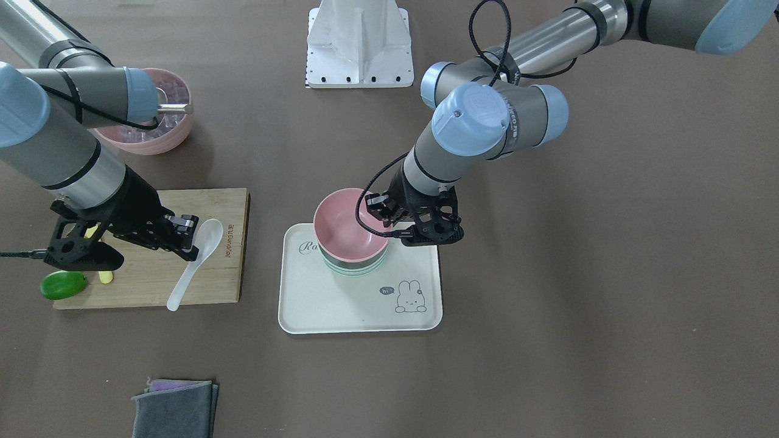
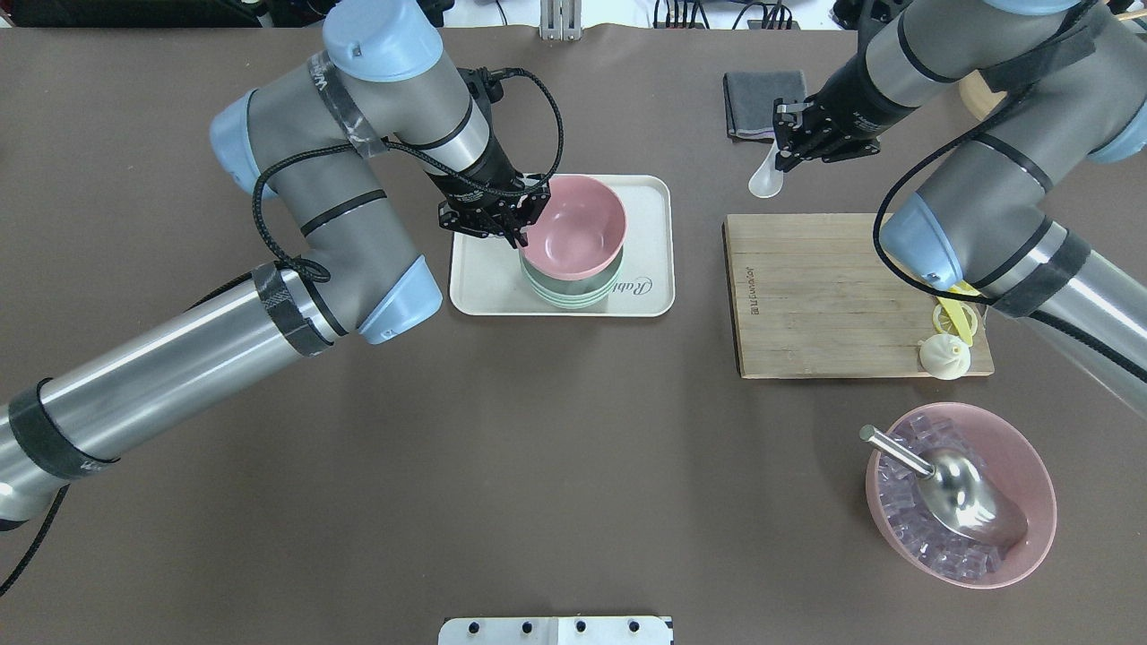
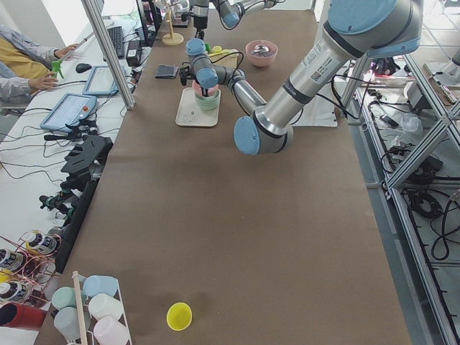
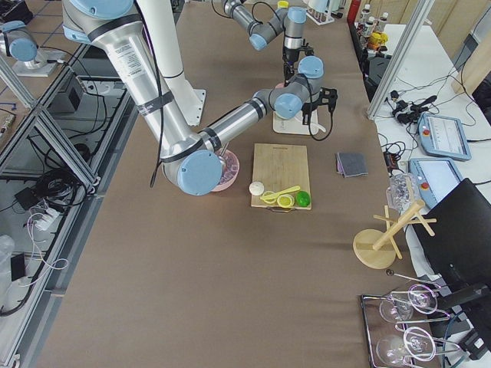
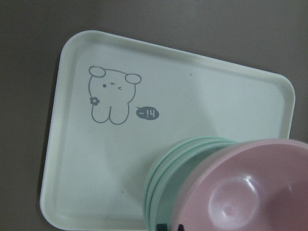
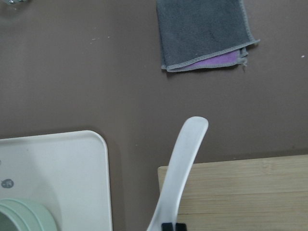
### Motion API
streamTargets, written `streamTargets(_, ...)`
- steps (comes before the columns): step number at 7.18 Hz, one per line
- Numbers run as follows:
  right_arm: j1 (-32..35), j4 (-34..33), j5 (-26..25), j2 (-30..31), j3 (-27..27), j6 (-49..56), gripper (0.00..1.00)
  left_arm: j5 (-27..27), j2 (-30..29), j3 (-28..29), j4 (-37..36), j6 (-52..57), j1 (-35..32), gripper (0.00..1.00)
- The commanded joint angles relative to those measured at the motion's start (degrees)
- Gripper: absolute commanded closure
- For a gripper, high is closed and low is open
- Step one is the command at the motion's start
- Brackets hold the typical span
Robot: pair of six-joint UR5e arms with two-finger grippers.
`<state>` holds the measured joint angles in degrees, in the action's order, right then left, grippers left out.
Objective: Stack pink bowl on green and place spoon
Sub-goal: 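Release pink bowl with left gripper while right lowers spoon into it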
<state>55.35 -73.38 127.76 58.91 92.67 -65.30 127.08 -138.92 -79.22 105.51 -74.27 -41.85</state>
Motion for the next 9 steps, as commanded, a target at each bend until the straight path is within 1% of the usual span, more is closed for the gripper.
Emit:
streamTargets(1, -4.60, -0.01, -3.72, -5.27, -0.47, -8.83, 1.00, 0.10, 0.32, -0.58, 0.57, 0.35, 0.54, 0.01)
streamTargets(2, -7.76, 0.26, -9.23, -9.91, -3.26, -13.58, 1.00, 0.36, 0.41, -1.19, 0.58, 0.44, -0.07, 0.01)
streamTargets(3, -10.49, 0.61, -11.46, -14.13, -5.89, -18.32, 1.00, 3.84, 3.28, -3.46, 0.75, 0.71, -2.95, 0.01)
streamTargets(4, -13.04, 0.70, -14.53, -16.61, -7.31, -20.72, 1.00, 9.10, 8.09, -6.79, 1.71, 5.41, -7.41, 0.01)
streamTargets(5, -15.94, 0.79, -18.30, -17.16, -7.50, -21.35, 1.00, 11.76, 13.28, -10.47, 1.28, 11.02, -10.42, 0.01)
streamTargets(6, -17.62, 1.31, -19.47, -17.16, -7.59, -22.23, 0.51, 11.87, 14.72, -11.21, 1.45, 11.69, -12.27, 0.01)
streamTargets(7, -18.25, 4.88, -19.74, -14.90, -7.24, -22.50, 0.01, 12.22, 14.56, -11.21, 1.19, 11.69, -13.07, 0.01)
streamTargets(8, -17.99, 7.35, -17.40, -9.48, -4.02, -21.80, 0.00, 12.14, 14.38, -11.21, 0.93, 11.69, -13.26, 0.01)
streamTargets(9, -14.16, 6.94, -11.81, -4.99, 0.71, -19.27, 0.00, 12.14, 14.38, -11.13, 0.75, 11.61, -14.13, 0.01)
